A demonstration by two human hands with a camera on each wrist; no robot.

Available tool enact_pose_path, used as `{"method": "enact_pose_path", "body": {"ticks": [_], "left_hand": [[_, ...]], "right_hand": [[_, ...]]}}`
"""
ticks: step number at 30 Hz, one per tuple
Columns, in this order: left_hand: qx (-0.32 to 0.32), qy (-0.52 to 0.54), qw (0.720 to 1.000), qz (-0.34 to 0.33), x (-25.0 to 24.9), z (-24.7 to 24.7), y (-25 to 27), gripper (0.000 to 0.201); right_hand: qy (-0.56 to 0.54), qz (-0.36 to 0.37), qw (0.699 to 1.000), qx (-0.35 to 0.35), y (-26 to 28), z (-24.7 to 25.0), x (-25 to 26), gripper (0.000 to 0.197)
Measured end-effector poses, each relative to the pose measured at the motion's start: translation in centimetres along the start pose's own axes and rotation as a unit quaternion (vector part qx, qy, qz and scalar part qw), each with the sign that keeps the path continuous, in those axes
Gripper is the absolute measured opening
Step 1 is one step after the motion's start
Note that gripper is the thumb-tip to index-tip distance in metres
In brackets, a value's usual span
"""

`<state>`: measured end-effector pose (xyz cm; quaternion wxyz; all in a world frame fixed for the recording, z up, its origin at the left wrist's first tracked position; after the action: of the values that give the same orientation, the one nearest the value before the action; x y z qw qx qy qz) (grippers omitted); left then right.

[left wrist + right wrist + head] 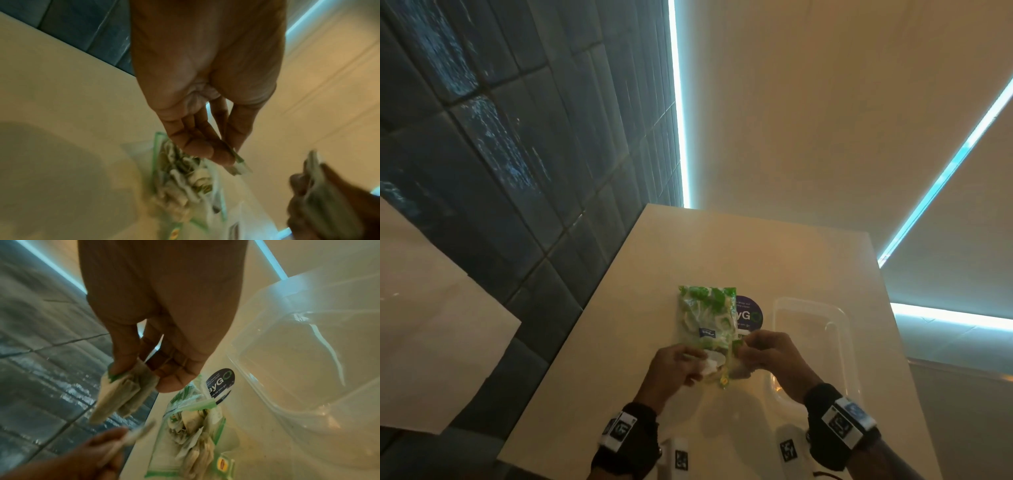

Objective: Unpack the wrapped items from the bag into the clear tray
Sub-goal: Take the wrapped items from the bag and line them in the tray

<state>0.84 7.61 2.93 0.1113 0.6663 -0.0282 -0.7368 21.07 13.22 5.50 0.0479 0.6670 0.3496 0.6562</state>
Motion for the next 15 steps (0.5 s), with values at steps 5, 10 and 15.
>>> {"method": "enact_pose_path", "body": {"ticks": [5,10,15], "left_hand": [[0.039,0.192,0.981,0.009,-2.5,-0.7,-0.4,0.023],[0.078,0.171,0.982,-0.017,-2.9,-1.2,-0.6,0.037],[-0.028,0.064,0.997,-0.035,-3.9,-1.3,-1.1,0.012]], "right_hand": [[0.202,0.093,0.975,-0.016,-0.2,-1.6,0.6,0.004],[0.217,0.137,0.96,-0.11,0.2,-1.8,1.6,0.003],[0.114,0.074,0.988,-0.068,0.5,-1.9,1.5,0.006]]}}
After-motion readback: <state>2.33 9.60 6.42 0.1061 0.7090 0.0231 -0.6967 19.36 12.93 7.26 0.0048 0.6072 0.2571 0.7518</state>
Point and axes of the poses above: each hand's wrist, its own y-axis away from the middle knuckle, its own z-axis out of the back of the hand, x = y × z, the point moved 5 cm from there along -y, towards the middle knuckle, and after that the axes turned 15 degrees about -z, right-handed, at the moved point
